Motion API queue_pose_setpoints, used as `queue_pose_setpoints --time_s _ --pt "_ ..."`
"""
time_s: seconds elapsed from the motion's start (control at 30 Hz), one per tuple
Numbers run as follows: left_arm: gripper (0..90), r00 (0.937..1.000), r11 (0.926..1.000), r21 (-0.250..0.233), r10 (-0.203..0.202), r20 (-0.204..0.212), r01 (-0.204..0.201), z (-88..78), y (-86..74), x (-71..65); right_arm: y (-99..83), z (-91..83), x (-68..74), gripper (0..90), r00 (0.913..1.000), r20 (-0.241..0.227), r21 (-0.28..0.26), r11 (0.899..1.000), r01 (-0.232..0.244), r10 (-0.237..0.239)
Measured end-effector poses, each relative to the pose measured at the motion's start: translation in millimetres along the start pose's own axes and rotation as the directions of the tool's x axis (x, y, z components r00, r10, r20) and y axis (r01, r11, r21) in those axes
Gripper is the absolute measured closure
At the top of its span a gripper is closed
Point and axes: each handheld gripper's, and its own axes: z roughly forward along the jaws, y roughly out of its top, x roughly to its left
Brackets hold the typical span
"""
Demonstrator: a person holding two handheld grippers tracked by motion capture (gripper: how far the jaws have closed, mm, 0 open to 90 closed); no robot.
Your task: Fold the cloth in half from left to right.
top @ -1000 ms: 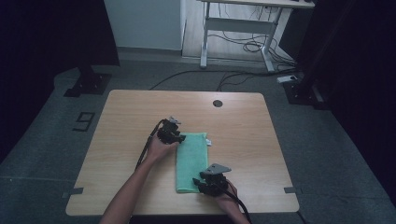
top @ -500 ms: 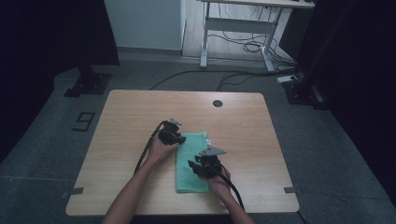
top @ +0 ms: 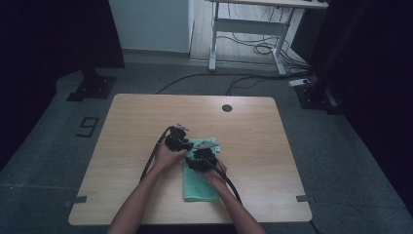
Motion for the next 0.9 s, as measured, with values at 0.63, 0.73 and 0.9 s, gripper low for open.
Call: queue_pose_setpoints --time_s 0.63,0.73,0.9 --pt "65.8 0.9996 0.9996 -0.013 -0.026 0.007 0.026 0.3 -1.1 2.6 -13.3 0.3 25.3 46.1 0.9891 0.012 0.065 0.987 0.146 -0.147" --pt "65.7 0.9996 0.9996 -0.013 -0.027 0.007 0.027 0.3 -1.1 2.6 -18.1 -4.2 29.1 45.2 0.9885 0.011 0.06 0.987 0.15 -0.151" --pt "65.9 0.9995 0.9995 -0.015 -0.029 0.01 0.029 0.3 -1.1 3.2 -24.6 -12.7 33.4 41.5 0.9894 -0.009 0.057 0.988 0.145 -0.145"
